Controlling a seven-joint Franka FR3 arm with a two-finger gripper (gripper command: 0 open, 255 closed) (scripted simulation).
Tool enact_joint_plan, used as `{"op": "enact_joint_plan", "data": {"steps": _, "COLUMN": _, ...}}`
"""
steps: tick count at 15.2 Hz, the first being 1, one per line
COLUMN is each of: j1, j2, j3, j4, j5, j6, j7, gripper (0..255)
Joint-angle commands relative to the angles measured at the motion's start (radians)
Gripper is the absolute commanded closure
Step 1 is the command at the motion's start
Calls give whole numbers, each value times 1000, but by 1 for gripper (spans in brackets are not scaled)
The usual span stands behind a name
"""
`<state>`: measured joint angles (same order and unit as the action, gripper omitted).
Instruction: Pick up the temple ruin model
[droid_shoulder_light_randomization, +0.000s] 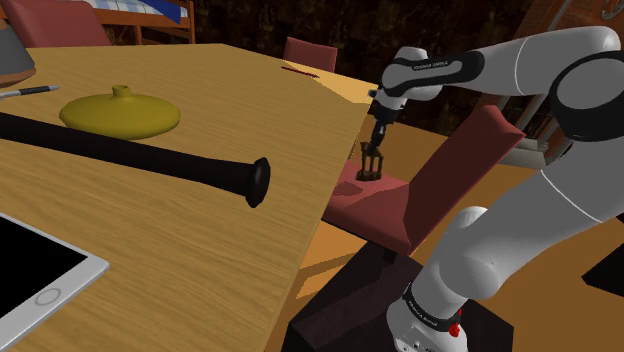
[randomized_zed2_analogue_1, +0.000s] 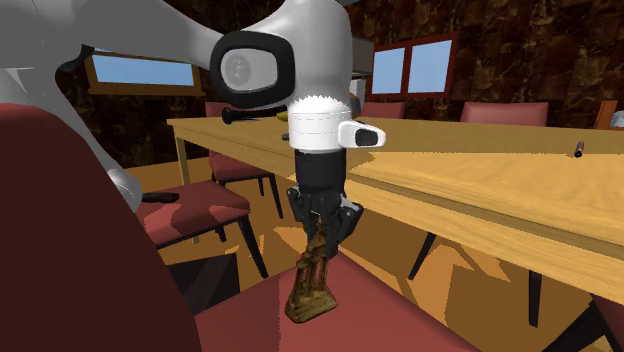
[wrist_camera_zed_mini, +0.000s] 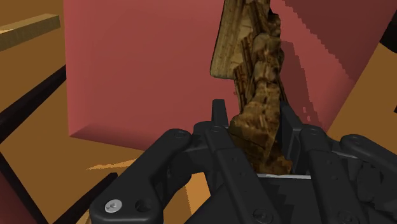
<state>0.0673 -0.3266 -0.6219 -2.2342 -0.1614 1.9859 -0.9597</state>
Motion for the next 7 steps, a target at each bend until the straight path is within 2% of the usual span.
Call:
{"op": "enact_joint_plan", "data": {"steps": 1, "j1": 0, "j2": -9, "j3": 7, "j4": 23, "j5": -2, "j6": -32, "j7": 4, "gripper": 255}}
{"op": "enact_joint_plan", "data": {"steps": 7, "j1": 1, "j2": -19, "j3": 17, "j4": 71, "j5": -2, "j6": -89, "j7": 7, "gripper": 255}}
